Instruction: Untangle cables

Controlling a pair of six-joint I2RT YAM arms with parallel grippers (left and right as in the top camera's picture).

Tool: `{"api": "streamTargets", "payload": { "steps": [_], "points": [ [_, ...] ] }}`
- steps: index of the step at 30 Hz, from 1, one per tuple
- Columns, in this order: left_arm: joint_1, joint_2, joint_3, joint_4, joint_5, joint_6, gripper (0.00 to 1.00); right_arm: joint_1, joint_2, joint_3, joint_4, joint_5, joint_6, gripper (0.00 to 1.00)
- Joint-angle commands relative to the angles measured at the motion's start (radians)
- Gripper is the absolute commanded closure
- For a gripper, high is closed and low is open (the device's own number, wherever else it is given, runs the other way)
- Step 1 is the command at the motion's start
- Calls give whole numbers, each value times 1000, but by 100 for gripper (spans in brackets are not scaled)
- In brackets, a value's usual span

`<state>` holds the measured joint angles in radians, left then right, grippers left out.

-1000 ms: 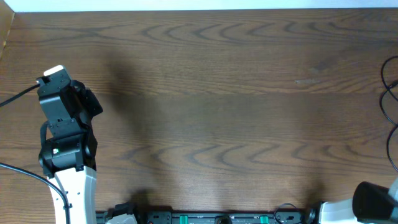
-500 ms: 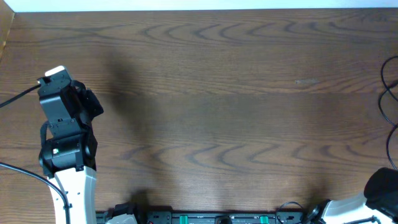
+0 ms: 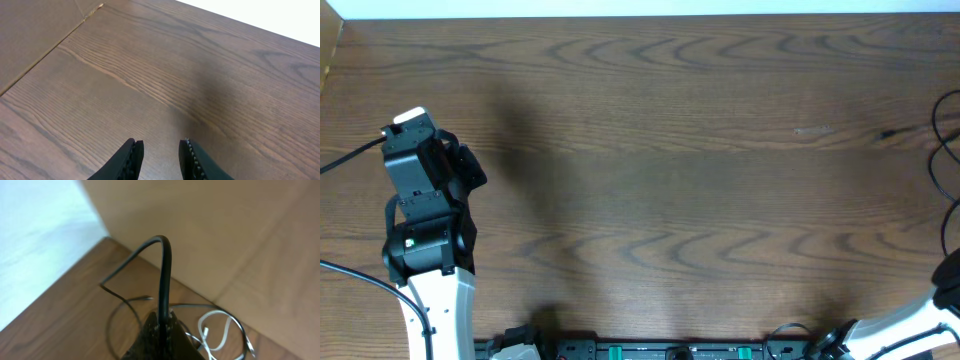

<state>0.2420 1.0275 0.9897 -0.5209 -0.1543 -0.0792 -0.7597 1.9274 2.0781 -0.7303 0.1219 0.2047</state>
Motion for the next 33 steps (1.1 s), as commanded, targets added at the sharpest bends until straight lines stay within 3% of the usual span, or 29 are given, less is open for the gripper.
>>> {"api": "streamTargets", "payload": {
  "steps": [1, 5, 6, 9, 10, 11, 15, 17, 20, 25, 28, 33],
  "points": [
    [5, -8, -5, -3, 13, -8, 71, -68, 46, -5, -2, 44, 116, 99],
    [5, -8, -5, -2, 15, -9, 71, -125, 92, -5, -57, 41, 149, 98],
    [5, -8, -5, -3, 18, -9, 71, -135, 104, -5, -71, 28, 149, 89],
    [5, -8, -5, -2, 58, -8, 71, -157, 138, -5, -118, -66, 146, 27],
    [5, -8, -5, -2, 75, -8, 71, -161, 150, -5, -130, -113, 146, 10],
    [5, -8, -5, -2, 92, -8, 70, -163, 158, -5, -139, -152, 146, 1],
    [5, -8, -5, -7, 152, -8, 69, -147, 185, -5, -181, -370, 138, 1],
    [5, -8, -5, -23, 174, -8, 68, -120, 184, -5, -201, -572, 40, 1],
    [5, -9, -5, -50, 174, -8, 68, -80, 184, -5, -239, -703, 8, 1],
    [5, -13, -5, -101, 205, 18, 68, 42, 184, -5, -330, -727, -163, 1],
    [5, -19, -5, -107, 354, 81, 67, 144, 184, -5, -369, -726, -279, 1],
    [5, -34, -5, -120, 585, 104, 63, 370, 184, -5, -396, -653, -349, 1]
  ]
}}
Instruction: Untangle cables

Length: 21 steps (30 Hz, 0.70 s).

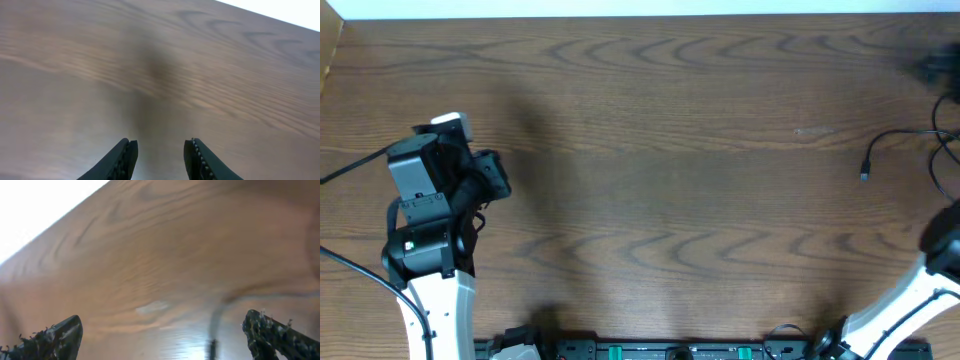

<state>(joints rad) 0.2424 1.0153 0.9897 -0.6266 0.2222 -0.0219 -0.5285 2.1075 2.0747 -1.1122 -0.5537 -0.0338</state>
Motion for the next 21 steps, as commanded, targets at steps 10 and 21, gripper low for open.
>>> {"api": "streamTargets", "payload": {
  "steps": [10, 21],
  "points": [
    [5, -136, -5, -85, 231, 69, 72, 552, 4, -2, -59, 73, -109, 3],
    [5, -428, -5, -269, -8, 82, 72, 898, -16, -2, -51, 256, -39, 6]
  ]
}}
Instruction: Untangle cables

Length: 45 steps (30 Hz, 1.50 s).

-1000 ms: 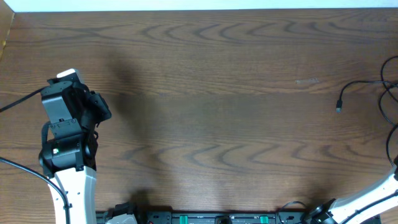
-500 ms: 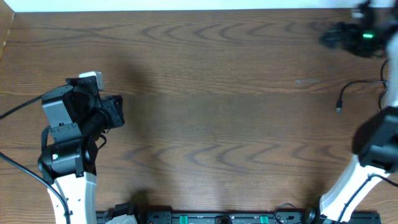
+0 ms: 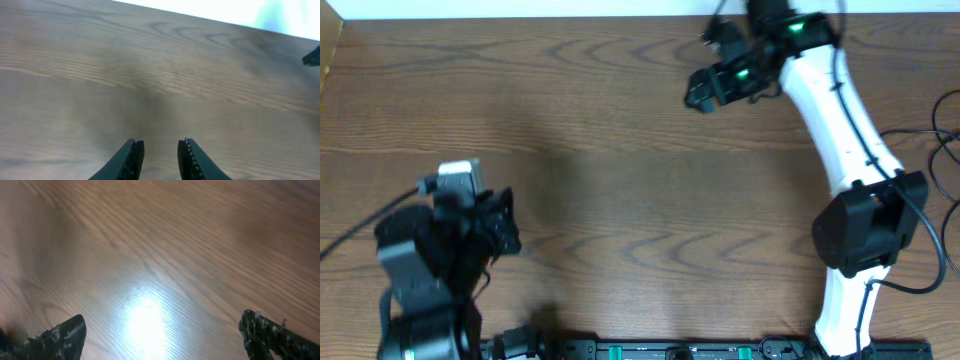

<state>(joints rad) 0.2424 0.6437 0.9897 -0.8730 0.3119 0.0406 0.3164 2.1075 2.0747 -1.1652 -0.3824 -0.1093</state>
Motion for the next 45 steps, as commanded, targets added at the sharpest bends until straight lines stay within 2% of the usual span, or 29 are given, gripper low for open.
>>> {"api": "streamTargets", "payload": {
  "steps": [1, 6, 13, 16, 20, 23, 29, 31, 34, 36, 38, 41, 45],
  "points": [
    [5, -79, -5, -34, -106, 26, 72, 79, -23, -2, 2, 113, 48, 6],
    [5, -166, -5, -66, -124, 38, 71, 149, -111, -2, -30, 222, 52, 7],
    [5, -210, -5, -99, -122, 38, 71, 193, -326, -3, -114, 379, 51, 9],
    [5, -210, -5, -102, -122, 37, 71, 210, -423, -9, -178, 526, 126, 12],
    [5, -210, -5, -102, -122, 37, 71, 211, -559, -77, -203, 618, 179, 15],
    [5, -210, -5, -102, -122, 37, 71, 213, -724, -209, -163, 650, 200, 14],
    [5, -210, -5, -102, -117, 37, 71, 203, -1078, -615, -23, 699, 333, 7],
    [5, -210, -5, -102, -114, 37, 71, 190, -1175, -765, 41, 700, 359, 13],
    [5, -210, -5, -102, -114, 37, 71, 171, -1285, -974, 172, 733, 392, 29],
    [5, -210, -5, -101, -114, 37, 71, 157, -1328, -1091, 274, 741, 393, 31],
    [5, -210, -5, -102, -115, 37, 72, 146, -1349, -1200, 381, 742, 394, 25],
    [5, -210, -5, -102, -115, 37, 71, 136, -1350, -1340, 486, 753, 444, 1],
    [5, -210, -5, -98, -115, 37, 71, 104, -1350, -1418, 571, 737, 473, 1]
  ]
}}
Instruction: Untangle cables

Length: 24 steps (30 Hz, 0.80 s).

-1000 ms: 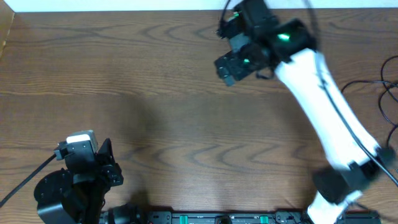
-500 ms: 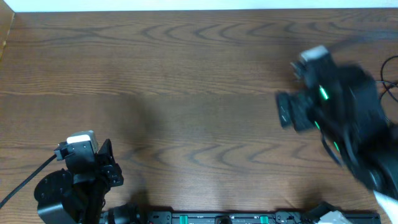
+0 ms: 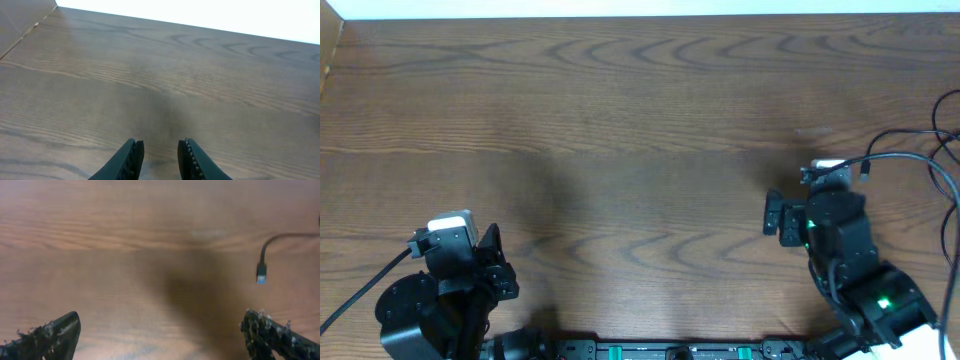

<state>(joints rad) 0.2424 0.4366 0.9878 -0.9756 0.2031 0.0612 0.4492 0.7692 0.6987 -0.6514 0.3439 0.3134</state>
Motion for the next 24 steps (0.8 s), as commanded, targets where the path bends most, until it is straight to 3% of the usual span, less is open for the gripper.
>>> {"api": "streamTargets", "payload": {
  "steps": [1, 7, 17, 24],
  "points": [
    [5, -3, -3, 5, -6, 17, 71, -39, -10, -53, 84, -15, 23, 1],
    [5, -3, -3, 8, -6, 17, 71, -202, 100, -68, 198, -209, -35, 1],
    [5, -3, -3, 8, -6, 17, 71, -528, 515, -50, 550, -445, -88, 4],
    [5, -3, -3, 8, -6, 17, 70, -606, 728, 69, 557, -448, -144, 26]
  ]
}}
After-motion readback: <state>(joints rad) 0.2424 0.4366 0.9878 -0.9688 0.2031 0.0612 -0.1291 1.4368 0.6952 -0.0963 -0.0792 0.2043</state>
